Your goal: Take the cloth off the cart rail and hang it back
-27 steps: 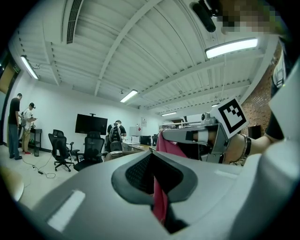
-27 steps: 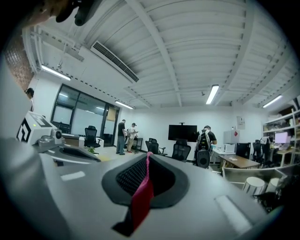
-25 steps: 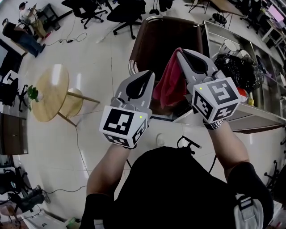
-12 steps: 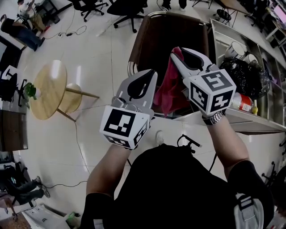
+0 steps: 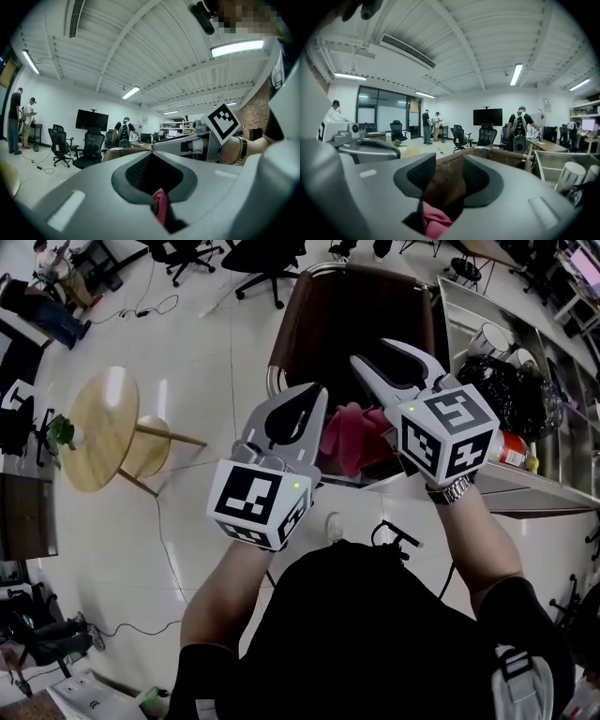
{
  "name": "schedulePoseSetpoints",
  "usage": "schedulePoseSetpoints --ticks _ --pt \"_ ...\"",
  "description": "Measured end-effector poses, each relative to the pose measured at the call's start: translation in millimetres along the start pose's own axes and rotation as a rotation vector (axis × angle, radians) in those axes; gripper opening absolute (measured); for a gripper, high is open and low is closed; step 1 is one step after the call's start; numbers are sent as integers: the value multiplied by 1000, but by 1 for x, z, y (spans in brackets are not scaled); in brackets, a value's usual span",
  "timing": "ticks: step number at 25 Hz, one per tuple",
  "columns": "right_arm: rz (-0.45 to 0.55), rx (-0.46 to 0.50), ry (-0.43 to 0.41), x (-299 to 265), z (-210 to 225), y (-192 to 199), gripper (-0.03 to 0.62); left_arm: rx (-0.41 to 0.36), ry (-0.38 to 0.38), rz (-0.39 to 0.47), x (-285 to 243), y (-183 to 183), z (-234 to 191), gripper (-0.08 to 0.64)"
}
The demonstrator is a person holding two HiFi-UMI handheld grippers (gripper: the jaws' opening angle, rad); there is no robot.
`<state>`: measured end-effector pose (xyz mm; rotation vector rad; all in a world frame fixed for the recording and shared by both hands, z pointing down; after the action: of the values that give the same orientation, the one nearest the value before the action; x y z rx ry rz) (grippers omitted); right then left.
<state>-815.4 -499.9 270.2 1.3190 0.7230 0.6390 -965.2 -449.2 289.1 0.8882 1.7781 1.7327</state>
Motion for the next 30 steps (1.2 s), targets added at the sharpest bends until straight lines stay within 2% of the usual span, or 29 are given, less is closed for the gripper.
schedulePoseSetpoints --ticks 1,4,14,18,24,30 --pt "10 5 0 7 -6 -1 163 5 0 -9 6 -1 5 2" --pt "47 26 7 29 -24 -5 149 -30 19 49 19 -6 19 2" --pt "182 93 25 120 -103 -8 8 -66 46 67 87 -25 78 2" --pt "214 109 39 156 -132 2 0 -79 66 81 114 -27 103 2" --pt "225 127 60 211 -205 16 0 -64 88 92 186 -35 143 2" --pt "234 144 58 245 -223 27 0 -70 97 103 204 -30 172 2"
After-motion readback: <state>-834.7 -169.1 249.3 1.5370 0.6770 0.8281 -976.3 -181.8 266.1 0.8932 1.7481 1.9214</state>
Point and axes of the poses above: the fingertips, and each gripper's own axes: x backward along the fingers, z to its right, y out of its underside, the point moved 8 cm from there along x, backward along the fingers, and after that the axes turned 6 degrees about z, right-handed, at the moved point
